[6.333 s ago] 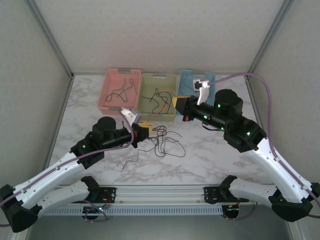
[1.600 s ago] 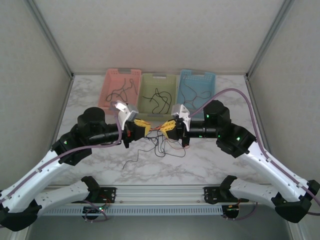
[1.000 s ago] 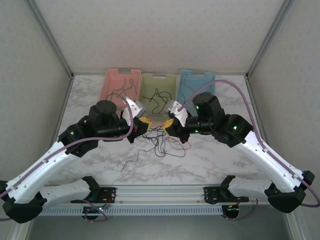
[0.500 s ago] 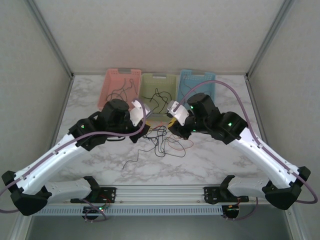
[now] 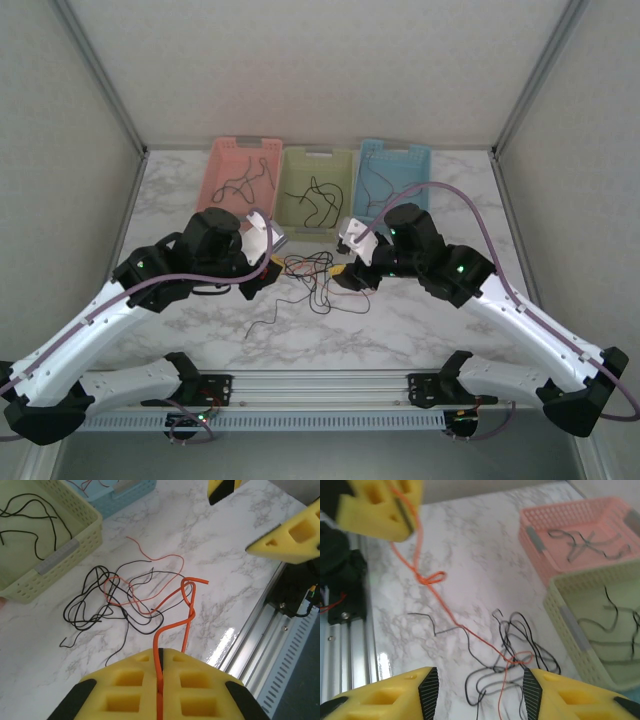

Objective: Untangle the cables

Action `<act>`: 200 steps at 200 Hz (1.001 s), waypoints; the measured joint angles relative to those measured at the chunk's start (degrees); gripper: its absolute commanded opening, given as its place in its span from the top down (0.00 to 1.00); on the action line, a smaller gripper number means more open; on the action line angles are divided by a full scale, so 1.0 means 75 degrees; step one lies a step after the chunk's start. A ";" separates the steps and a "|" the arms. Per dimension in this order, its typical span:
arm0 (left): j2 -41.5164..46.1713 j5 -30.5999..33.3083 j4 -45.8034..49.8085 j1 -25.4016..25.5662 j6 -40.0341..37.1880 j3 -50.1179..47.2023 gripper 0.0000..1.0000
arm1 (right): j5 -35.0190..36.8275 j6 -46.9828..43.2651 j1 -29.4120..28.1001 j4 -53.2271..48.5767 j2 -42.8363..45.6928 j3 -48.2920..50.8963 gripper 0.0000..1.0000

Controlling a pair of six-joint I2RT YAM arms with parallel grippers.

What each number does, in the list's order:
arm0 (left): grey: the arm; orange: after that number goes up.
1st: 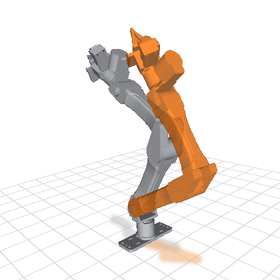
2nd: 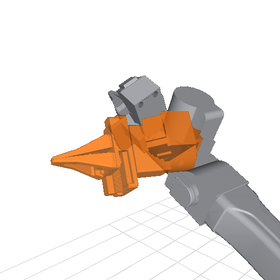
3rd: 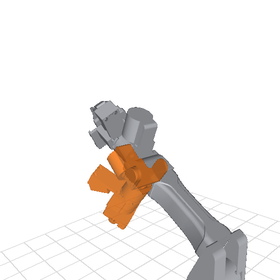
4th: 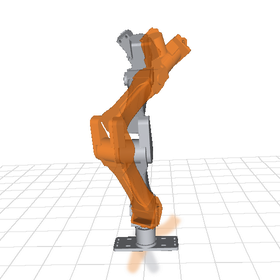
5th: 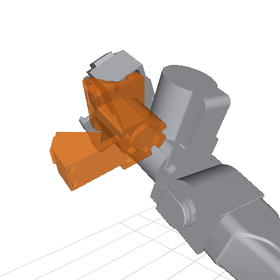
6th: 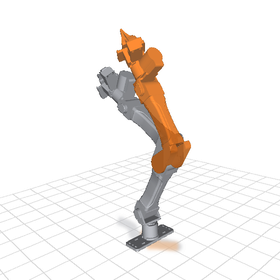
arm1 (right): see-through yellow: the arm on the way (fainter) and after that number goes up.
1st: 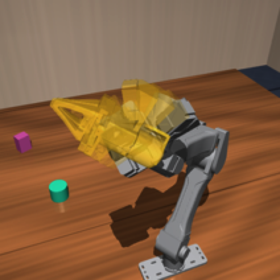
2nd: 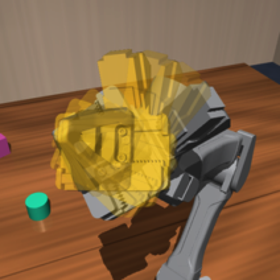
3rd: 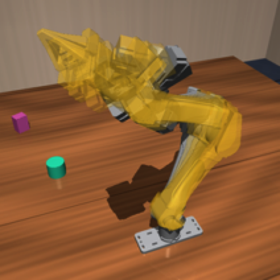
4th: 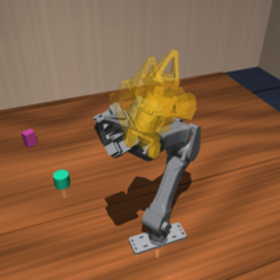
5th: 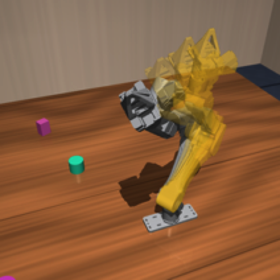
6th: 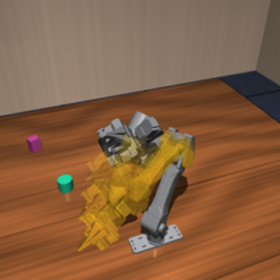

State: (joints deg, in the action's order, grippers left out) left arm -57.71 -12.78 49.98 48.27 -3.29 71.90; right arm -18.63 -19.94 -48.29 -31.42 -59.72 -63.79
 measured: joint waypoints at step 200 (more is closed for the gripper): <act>0.0364 -0.1105 -0.0950 0.0000 0.1236 -0.0119 1.00 | 0.1574 -0.4147 -0.1897 0.4336 0.0749 0.1851 0.54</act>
State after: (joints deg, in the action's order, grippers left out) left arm -54.98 -21.06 42.85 48.27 5.98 71.00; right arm -6.83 -51.05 -62.52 1.10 -54.11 -49.91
